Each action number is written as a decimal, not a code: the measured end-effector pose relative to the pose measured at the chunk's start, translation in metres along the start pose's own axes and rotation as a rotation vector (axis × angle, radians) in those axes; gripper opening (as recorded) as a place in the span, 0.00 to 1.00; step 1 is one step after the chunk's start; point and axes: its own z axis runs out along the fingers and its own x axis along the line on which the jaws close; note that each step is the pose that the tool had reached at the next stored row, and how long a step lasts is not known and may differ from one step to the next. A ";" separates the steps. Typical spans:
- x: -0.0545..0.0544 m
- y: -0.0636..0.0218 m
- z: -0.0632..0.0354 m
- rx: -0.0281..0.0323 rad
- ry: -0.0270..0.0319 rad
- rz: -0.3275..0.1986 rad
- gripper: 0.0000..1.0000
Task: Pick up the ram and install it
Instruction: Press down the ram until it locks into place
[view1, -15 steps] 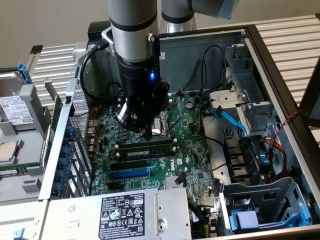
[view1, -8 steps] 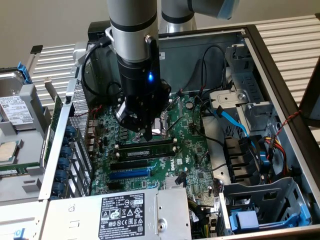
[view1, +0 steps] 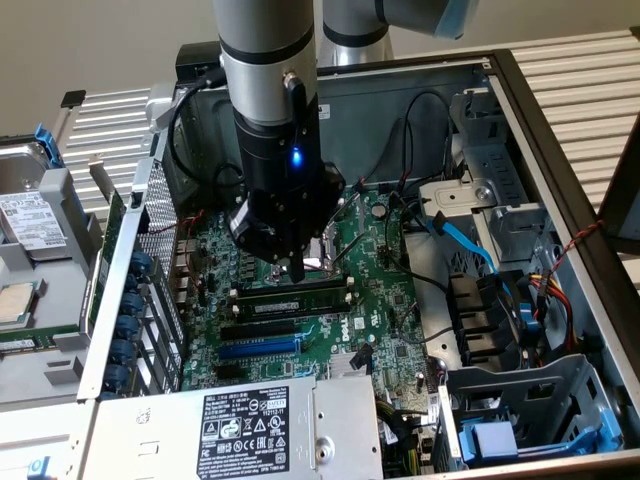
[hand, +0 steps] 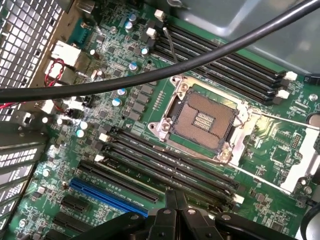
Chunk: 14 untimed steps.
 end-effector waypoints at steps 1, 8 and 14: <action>0.000 0.0000 0.0001 0.0003 -0.0004 0.016 0.11; 0.000 0.0000 0.0004 0.0024 -0.0026 0.125 0.11; 0.000 0.0000 0.0008 0.0041 -0.0047 0.219 0.11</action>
